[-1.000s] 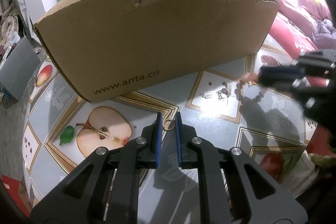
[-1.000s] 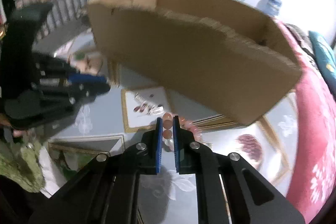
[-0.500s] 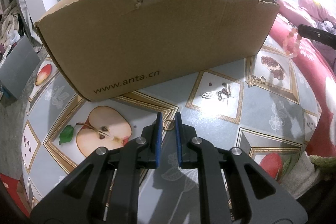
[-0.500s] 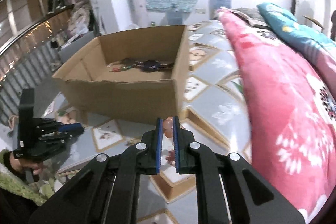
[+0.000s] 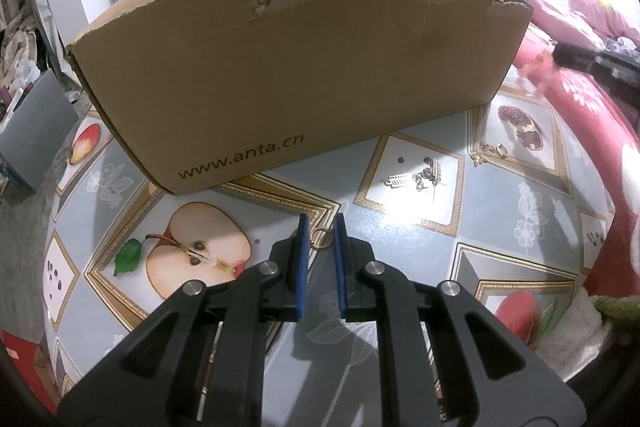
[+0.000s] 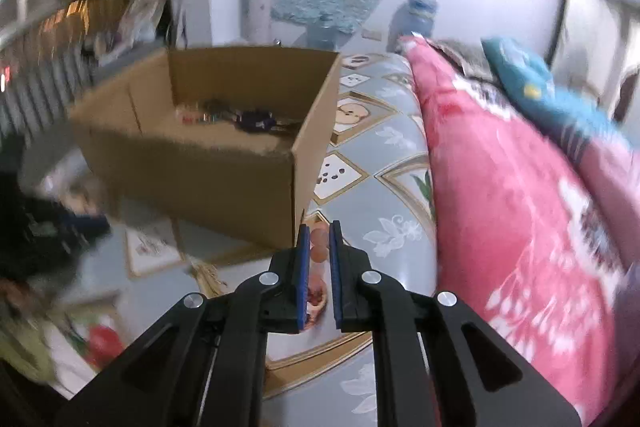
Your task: Organize jewelry
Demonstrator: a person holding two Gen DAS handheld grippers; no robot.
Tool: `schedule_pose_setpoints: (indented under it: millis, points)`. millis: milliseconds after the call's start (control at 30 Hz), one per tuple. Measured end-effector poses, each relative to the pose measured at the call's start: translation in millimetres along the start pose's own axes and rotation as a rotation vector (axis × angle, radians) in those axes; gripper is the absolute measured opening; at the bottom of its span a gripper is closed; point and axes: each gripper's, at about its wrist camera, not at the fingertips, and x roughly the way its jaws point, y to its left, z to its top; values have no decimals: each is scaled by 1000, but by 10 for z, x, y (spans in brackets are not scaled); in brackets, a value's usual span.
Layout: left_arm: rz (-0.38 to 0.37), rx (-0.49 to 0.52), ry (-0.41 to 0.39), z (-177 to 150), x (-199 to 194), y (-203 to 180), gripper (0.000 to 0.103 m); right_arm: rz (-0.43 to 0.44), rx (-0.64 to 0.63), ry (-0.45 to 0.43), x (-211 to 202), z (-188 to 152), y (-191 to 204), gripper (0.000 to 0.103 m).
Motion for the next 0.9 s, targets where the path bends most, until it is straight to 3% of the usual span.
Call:
schedule_pose_setpoints:
  millis: [167,367,467,567,900]
  points:
    - [4,1,-1,-14,5,-14,11,17,-134,139,168,-307,259,10]
    - [5,2,-2,-14,7,-24,11,70,-52,148,66,-345,216,17]
    - [5,2,-2,-14,6,-26,11,221,100,111,46,-240,154,18]
    - [5,1,-2,-14,5,-25,11,338,146,130,157,-213,277,18]
    - [4,13,-3,-3,5,-32,11,243,58,172,497,-213,414,18]
